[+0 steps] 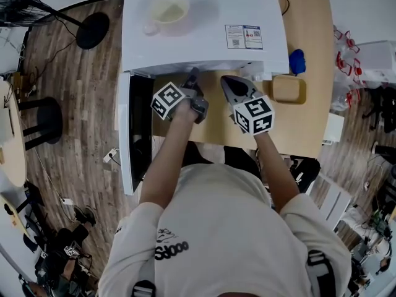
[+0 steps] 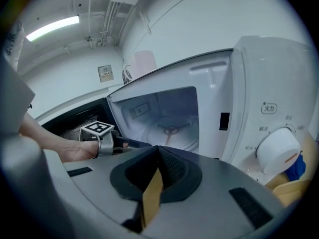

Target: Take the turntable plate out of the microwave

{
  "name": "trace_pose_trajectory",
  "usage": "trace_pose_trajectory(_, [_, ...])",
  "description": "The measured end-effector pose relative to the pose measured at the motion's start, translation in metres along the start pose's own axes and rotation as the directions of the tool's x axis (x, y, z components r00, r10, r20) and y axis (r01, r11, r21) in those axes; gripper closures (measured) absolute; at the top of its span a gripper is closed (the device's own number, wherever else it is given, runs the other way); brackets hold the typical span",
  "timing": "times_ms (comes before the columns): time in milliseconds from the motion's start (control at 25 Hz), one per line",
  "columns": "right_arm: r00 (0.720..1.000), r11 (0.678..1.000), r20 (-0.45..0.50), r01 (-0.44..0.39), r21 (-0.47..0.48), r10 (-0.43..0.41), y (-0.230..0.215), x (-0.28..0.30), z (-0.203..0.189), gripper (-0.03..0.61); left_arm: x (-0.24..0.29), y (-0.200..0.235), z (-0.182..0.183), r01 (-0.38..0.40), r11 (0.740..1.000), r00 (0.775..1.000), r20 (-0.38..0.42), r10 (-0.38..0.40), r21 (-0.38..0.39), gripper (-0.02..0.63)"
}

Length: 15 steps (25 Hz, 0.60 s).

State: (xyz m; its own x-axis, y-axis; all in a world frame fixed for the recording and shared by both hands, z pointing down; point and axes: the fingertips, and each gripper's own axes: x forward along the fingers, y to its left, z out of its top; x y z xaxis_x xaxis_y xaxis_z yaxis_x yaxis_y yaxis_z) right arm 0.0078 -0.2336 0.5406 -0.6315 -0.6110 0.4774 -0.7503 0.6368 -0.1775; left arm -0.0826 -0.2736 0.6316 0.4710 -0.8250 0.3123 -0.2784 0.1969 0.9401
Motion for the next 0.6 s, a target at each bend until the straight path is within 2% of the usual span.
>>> trace_pose_trajectory(80, [1.000, 1.000, -0.007, 0.000, 0.001, 0.000, 0.001, 0.001, -0.003, 0.572, 0.000, 0.004, 0.000, -0.016, 1.000, 1.000, 0.010, 0.017, -0.025, 0.561])
trace_pose_trajectory(400, [0.999, 1.000, -0.038, 0.001, 0.024, 0.000, 0.002, 0.009, -0.016, 0.572, -0.002, 0.006, 0.000, 0.016, 0.997, 1.000, 0.022, -0.014, -0.076, 0.577])
trace_pose_trajectory(600, [0.997, 0.993, -0.056, -0.044, 0.109, 0.051, 0.007, 0.024, -0.024, 0.561, -0.006, 0.000, 0.002, 0.049, 0.997, 0.998, 0.031, -0.047, -0.065, 0.578])
